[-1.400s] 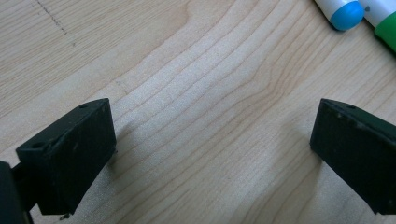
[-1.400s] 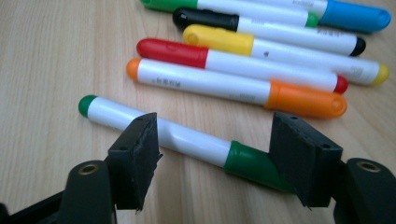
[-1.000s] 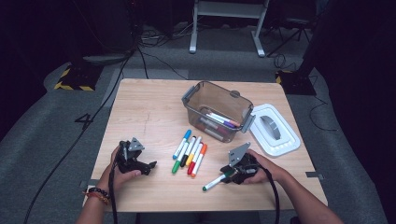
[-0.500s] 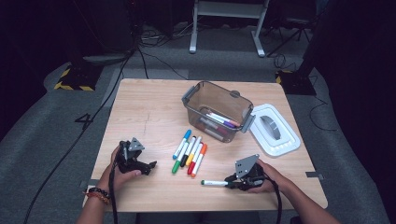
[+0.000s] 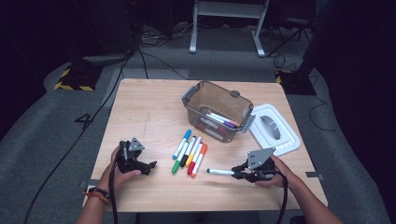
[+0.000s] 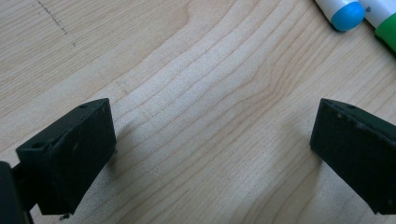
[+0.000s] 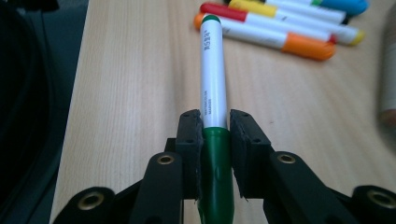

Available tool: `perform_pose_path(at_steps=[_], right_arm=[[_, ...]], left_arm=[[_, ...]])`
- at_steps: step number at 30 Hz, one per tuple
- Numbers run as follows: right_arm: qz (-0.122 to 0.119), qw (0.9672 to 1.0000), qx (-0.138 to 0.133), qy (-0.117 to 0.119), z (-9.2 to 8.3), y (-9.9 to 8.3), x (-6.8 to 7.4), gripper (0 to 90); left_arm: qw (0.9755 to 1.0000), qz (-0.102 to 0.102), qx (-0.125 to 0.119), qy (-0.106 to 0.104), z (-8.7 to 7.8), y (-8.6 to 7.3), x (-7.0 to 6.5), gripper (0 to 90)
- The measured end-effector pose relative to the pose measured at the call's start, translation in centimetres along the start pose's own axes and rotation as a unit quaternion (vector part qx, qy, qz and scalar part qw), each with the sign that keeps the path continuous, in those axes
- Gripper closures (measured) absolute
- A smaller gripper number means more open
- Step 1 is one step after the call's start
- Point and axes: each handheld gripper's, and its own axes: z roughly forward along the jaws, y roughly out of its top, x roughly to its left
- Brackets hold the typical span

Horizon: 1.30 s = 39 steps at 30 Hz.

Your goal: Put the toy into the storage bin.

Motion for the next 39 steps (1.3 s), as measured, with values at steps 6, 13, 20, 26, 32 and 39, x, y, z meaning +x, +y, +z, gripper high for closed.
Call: perform_pose_path(at_steps=[6,13,20,26,32,39], right_arm=[[0.008,0.999,-0.031,-0.03,-1.5,1.0,-0.8,74.6],[0.018,0.9958,-0.059,-0.068,-2.4,2.8,-1.8,74.7],[0.02,0.9933,-0.066,-0.093,-3.4,5.4,-3.1,74.7],[0.02,0.9911,-0.057,-0.118,-4.6,7.3,-4.3,74.7],[0.027,0.9873,-0.068,-0.141,-5.8,8.7,-5.7,74.7],[0.048,0.9827,-0.077,-0.162,-6.2,9.7,-8.0,74.7]], left_arm=[[1.0,-0.002,0.0,0.0,0.0,0.0,0.0,0.5],[1.0,-0.001,-0.001,0.001,0.0,0.0,0.0,0.5],[1.0,-0.001,-0.001,0.002,0.0,0.0,0.0,0.5],[1.0,-0.001,-0.001,0.002,0.0,0.0,0.0,0.5],[1.0,-0.001,-0.001,0.002,0.0,0.0,0.0,0.5],[1.0,-0.001,-0.001,0.002,0.0,0.0,0.0,0.5]])
